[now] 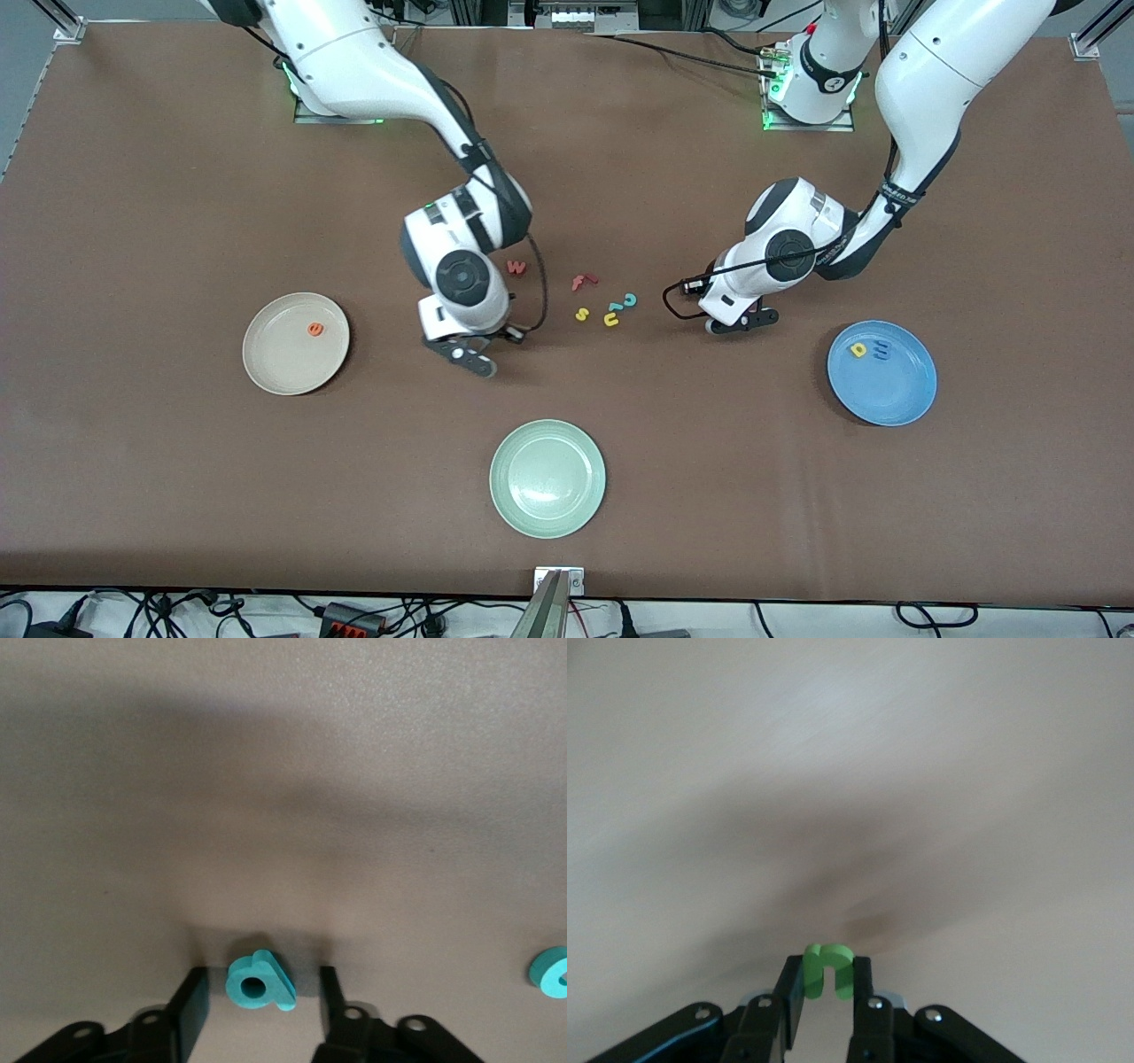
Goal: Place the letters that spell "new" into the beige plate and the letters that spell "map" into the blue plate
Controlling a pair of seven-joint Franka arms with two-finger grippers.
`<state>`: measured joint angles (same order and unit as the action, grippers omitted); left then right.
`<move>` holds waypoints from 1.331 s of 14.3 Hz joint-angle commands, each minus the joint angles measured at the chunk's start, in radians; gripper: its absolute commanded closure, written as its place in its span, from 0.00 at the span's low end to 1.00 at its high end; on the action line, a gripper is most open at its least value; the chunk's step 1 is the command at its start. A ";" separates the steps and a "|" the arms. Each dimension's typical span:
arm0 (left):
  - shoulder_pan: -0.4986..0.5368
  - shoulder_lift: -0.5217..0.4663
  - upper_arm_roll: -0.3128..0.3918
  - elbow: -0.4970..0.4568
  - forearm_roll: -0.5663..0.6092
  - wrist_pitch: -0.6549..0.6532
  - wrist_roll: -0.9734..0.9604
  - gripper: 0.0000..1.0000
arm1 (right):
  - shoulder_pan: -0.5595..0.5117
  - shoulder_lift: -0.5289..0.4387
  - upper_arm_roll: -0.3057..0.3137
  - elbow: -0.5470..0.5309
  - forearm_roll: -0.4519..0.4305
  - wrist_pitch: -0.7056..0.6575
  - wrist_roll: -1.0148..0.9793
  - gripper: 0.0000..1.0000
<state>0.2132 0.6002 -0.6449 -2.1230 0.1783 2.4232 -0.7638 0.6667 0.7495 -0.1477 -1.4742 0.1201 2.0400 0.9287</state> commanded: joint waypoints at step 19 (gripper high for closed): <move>0.079 -0.079 0.017 0.414 0.217 -0.619 0.389 0.87 | -0.220 -0.114 -0.286 -0.342 -0.008 0.032 -0.918 0.37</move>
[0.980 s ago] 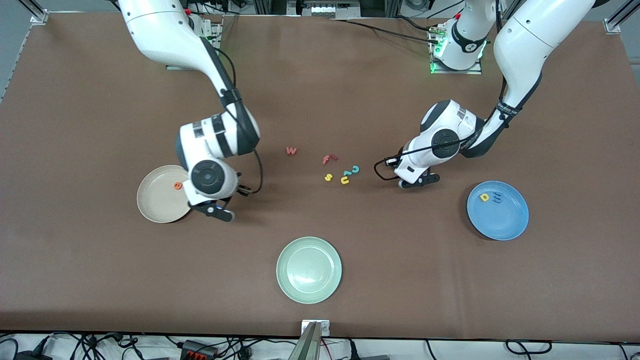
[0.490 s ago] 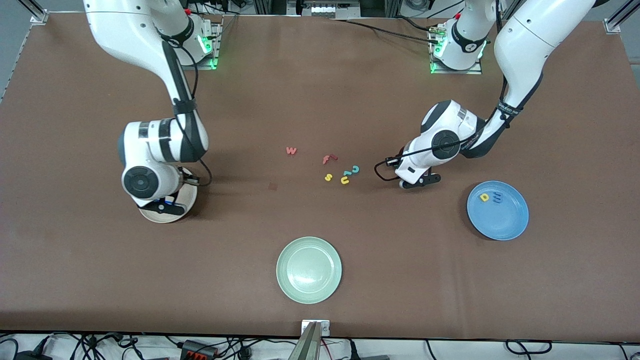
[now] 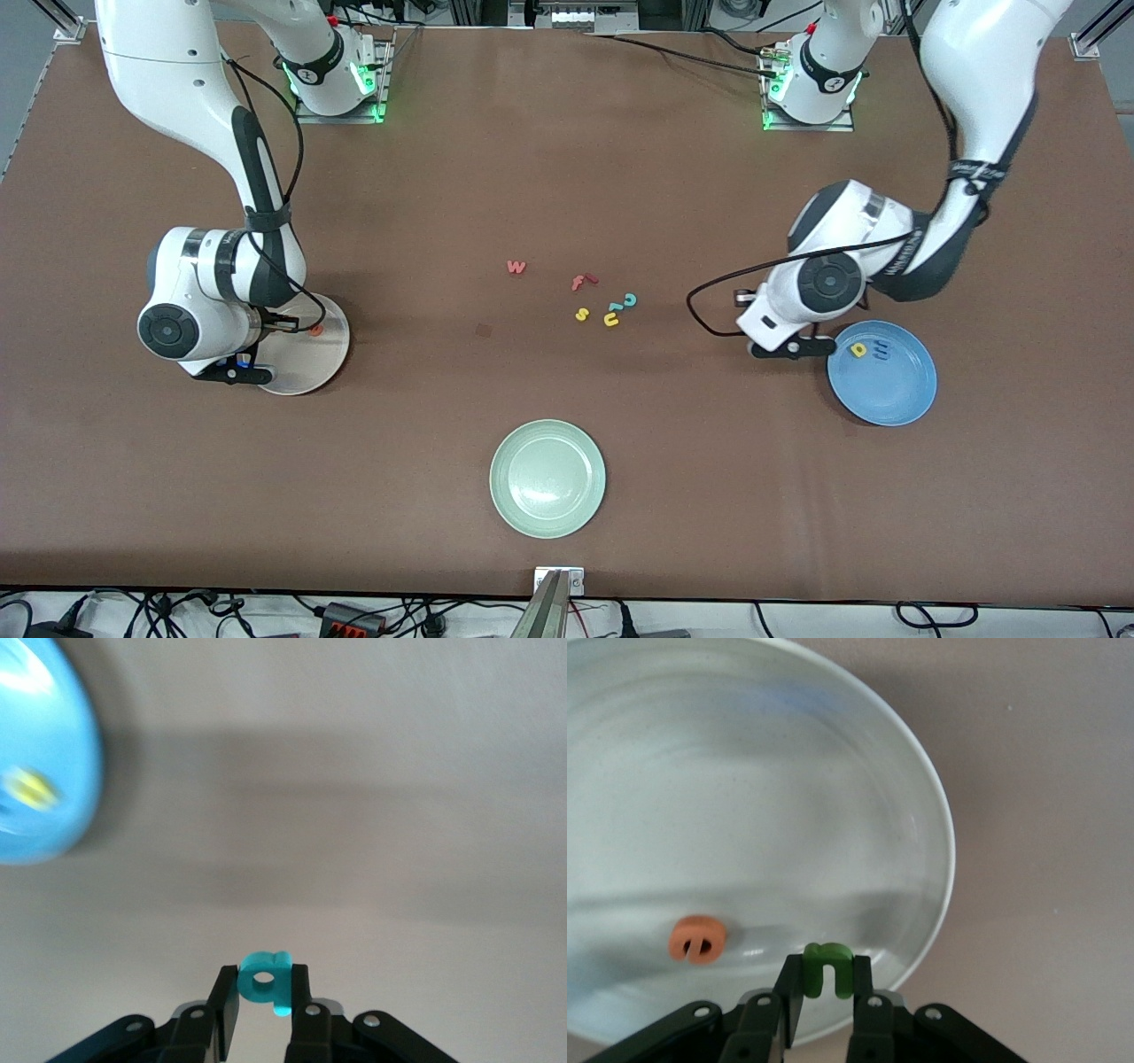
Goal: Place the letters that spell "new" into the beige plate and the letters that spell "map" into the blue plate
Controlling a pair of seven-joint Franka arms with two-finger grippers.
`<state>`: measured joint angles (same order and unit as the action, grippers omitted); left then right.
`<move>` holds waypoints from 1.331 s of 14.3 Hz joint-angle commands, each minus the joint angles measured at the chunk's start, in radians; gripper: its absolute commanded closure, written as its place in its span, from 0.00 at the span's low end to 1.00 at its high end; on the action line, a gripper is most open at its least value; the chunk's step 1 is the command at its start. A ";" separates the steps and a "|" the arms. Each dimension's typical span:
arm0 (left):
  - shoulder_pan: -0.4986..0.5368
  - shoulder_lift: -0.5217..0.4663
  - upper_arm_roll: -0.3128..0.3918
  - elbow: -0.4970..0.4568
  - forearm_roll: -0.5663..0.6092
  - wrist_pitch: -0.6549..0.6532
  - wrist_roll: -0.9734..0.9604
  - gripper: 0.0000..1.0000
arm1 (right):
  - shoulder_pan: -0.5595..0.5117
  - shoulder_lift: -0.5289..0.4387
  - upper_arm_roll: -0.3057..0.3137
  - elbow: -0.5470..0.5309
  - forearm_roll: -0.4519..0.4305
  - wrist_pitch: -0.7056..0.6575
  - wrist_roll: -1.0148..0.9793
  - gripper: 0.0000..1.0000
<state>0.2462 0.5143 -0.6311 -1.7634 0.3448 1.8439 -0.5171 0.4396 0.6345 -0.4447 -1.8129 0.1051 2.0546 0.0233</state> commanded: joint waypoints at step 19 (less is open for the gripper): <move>0.268 0.147 -0.020 0.125 0.212 0.164 0.503 0.00 | 0.479 -0.108 0.076 -0.051 0.174 0.082 0.008 0.00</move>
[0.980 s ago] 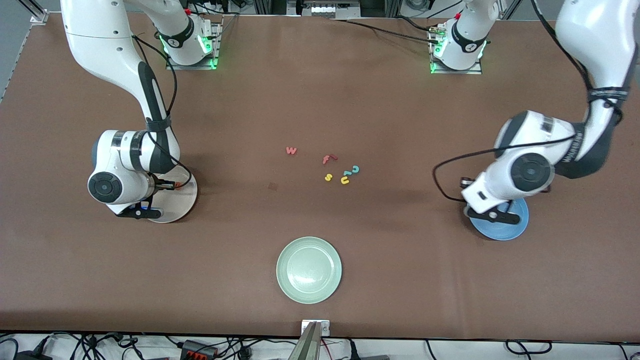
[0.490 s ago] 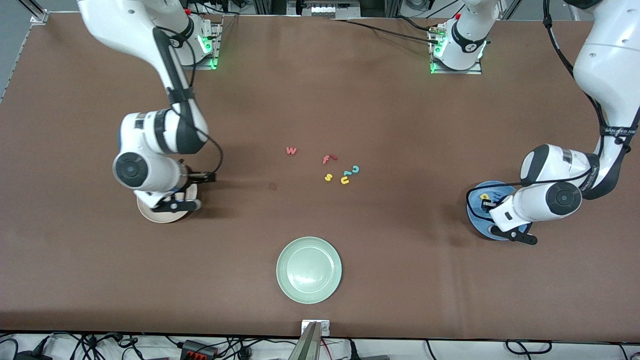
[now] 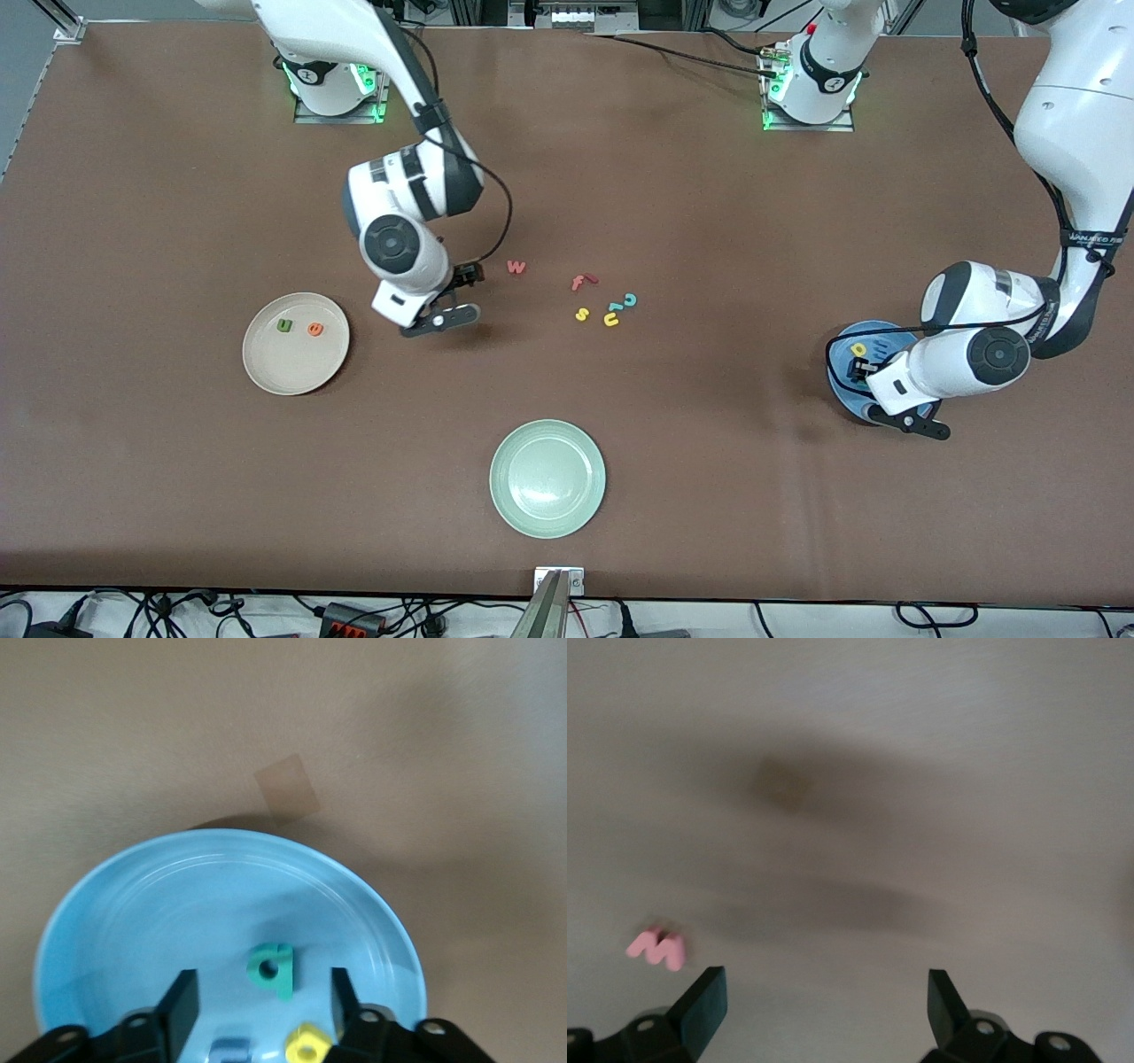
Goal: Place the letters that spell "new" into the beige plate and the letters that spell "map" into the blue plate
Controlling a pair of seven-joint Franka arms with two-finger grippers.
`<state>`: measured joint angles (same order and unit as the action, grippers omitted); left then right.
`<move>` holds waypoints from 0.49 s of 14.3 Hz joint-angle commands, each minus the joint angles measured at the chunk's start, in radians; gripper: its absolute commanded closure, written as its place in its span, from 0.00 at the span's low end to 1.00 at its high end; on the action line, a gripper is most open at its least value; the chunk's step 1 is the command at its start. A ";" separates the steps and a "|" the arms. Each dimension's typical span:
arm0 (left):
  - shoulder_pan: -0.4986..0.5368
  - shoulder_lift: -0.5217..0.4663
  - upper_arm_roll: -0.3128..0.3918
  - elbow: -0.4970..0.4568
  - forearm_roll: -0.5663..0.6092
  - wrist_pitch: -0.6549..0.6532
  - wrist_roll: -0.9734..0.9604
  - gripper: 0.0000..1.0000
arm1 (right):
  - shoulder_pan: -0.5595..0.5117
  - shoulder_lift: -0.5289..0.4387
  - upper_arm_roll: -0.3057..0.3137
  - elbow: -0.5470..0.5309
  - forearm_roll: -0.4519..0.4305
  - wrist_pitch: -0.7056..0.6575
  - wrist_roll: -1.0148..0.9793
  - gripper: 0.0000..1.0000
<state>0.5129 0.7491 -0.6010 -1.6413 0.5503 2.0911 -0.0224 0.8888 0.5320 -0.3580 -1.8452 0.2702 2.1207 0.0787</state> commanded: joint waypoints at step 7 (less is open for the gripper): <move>0.013 -0.263 -0.186 0.163 -0.099 -0.384 0.012 0.00 | 0.123 0.048 -0.006 -0.011 0.014 0.091 -0.560 0.00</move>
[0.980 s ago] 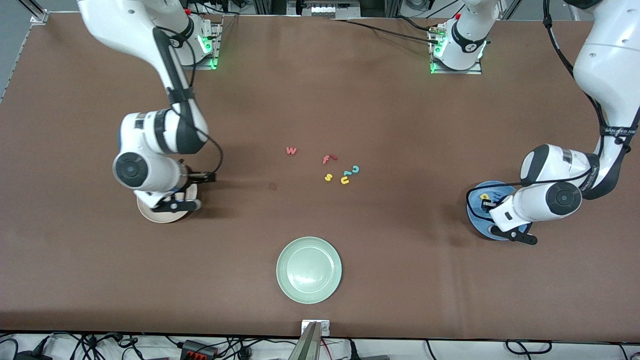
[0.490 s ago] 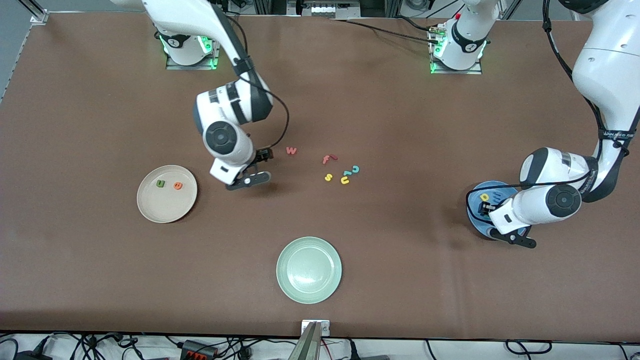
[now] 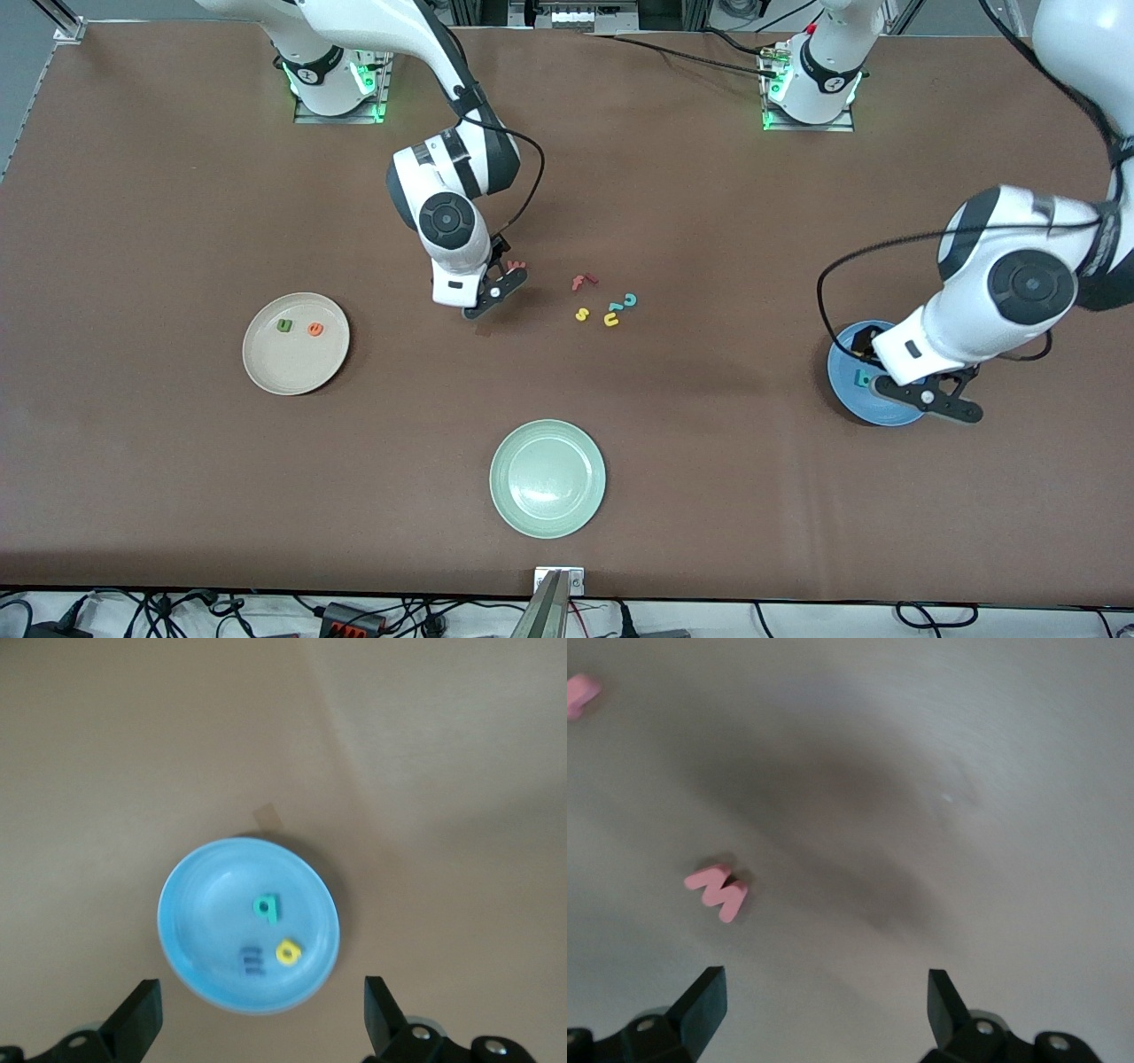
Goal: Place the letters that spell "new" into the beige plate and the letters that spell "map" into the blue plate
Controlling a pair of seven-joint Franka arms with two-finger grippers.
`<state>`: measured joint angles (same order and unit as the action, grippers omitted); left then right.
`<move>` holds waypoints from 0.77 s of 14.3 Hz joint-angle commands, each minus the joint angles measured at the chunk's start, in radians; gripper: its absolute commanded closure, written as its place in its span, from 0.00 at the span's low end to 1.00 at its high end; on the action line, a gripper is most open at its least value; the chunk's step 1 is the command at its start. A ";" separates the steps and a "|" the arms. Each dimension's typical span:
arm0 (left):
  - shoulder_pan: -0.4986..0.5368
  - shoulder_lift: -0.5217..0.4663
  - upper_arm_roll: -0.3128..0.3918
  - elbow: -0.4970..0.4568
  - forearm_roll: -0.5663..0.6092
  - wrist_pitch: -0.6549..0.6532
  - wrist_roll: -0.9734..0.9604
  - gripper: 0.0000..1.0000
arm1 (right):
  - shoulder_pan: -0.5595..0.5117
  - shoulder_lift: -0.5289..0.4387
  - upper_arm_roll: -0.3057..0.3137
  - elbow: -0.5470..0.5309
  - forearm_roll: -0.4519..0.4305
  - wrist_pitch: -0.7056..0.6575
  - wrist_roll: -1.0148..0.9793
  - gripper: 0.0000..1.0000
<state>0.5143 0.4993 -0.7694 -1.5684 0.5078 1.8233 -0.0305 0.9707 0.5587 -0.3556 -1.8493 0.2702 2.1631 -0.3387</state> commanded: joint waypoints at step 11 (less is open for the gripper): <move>-0.420 -0.373 0.597 0.006 -0.518 -0.167 0.053 0.00 | 0.098 0.069 0.027 -0.013 0.020 0.158 -0.522 0.05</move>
<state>0.1882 0.2484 -0.3212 -1.4165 0.0534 1.5840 -0.0097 1.0536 0.6258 -0.3266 -1.8500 0.2706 2.2872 -0.8244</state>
